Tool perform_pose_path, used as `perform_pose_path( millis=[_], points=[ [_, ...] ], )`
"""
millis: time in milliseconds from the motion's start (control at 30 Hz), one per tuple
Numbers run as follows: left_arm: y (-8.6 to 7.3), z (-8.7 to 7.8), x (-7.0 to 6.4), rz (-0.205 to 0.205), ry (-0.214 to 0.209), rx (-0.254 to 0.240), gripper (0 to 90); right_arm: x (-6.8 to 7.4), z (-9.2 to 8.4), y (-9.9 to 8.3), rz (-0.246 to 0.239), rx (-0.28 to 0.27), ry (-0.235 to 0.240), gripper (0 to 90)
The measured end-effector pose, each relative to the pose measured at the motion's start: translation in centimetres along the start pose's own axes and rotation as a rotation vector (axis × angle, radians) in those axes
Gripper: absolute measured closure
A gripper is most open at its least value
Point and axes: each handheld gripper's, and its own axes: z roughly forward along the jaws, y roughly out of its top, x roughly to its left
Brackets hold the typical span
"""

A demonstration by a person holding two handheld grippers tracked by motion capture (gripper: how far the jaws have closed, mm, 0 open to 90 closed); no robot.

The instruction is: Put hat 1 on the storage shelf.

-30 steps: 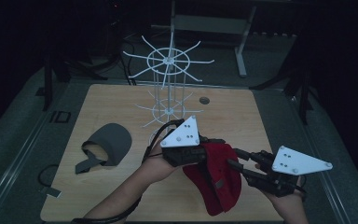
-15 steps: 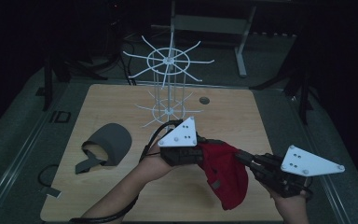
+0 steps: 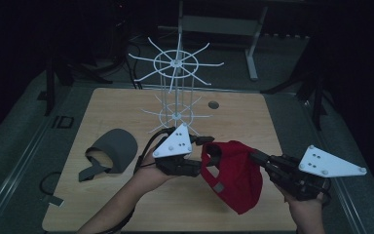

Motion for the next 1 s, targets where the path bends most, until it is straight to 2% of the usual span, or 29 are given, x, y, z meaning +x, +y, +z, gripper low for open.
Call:
perform_pose_path(
  millis=[133, 267, 333, 567, 900, 1000],
  points=[
    [-0.6, -0.9, 0.5, -0.037, 0.040, -0.017, 50.2, -0.1, -0.2, 0.2, 0.008, -0.010, -0.006, 89.0],
    [-1.2, -2.1, 1.0, -0.085, 0.101, -0.054, 50.4, -0.3, -0.5, 0.5, 0.016, -0.020, -0.016, 89.0],
    [-1.5, -2.4, 1.2, -0.097, 0.111, -0.062, 50.3, -0.4, -0.5, 0.6, 0.026, -0.027, -0.016, 89.0],
    [-2.6, -3.4, 0.7, -0.108, 0.162, -0.060, 50.2, -1.0, -0.7, 1.6, 0.044, -0.044, -0.115, 89.0],
    [-6.1, -4.8, -0.5, -0.123, 0.202, -0.027, 50.3, -3.1, -1.3, 3.3, 0.083, -0.088, -0.202, 89.0],
    [-7.2, -5.2, -0.7, -0.143, 0.206, -0.020, 50.3, -3.9, -1.3, 4.2, 0.092, -0.098, -0.221, 89.0]
  ],
)
